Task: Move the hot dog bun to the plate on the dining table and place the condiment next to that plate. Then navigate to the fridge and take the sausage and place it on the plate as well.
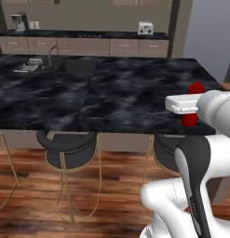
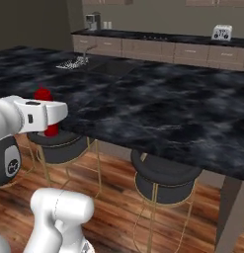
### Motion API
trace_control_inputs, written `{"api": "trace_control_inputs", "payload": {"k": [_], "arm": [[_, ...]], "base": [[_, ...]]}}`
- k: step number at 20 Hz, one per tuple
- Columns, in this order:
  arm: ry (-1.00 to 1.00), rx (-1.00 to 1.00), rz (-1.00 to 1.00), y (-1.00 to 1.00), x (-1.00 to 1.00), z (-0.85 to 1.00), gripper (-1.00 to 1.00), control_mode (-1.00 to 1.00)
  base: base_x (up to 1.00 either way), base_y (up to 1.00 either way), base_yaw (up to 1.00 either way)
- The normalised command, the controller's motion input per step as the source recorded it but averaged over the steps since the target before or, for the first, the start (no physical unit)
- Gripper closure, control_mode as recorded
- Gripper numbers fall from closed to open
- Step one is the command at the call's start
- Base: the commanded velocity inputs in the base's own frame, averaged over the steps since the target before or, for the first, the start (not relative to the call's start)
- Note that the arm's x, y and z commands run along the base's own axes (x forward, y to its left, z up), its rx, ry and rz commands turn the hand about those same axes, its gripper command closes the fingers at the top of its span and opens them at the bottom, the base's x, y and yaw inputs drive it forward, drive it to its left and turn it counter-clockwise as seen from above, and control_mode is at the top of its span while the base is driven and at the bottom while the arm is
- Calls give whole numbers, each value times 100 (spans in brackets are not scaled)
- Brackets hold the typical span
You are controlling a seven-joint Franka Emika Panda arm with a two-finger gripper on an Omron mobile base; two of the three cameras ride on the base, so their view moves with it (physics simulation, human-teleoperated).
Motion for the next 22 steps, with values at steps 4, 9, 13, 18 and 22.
{"api": "trace_control_inputs", "payload": {"k": [4, 9, 13, 18, 22], "arm": [[0, 0, 0, 0, 0, 0, 100, 100], [0, 0, 0, 0, 0, 0, 100, 100], [0, 0, 0, 0, 0, 0, 100, 100], [0, 0, 0, 0, 0, 0, 100, 100], [0, 0, 0, 0, 0, 0, 100, 100]], "base": [[0, 100, 0], [0, 100, 0], [0, 100, 0], [3, 100, 0], [4, 100, 0]]}}
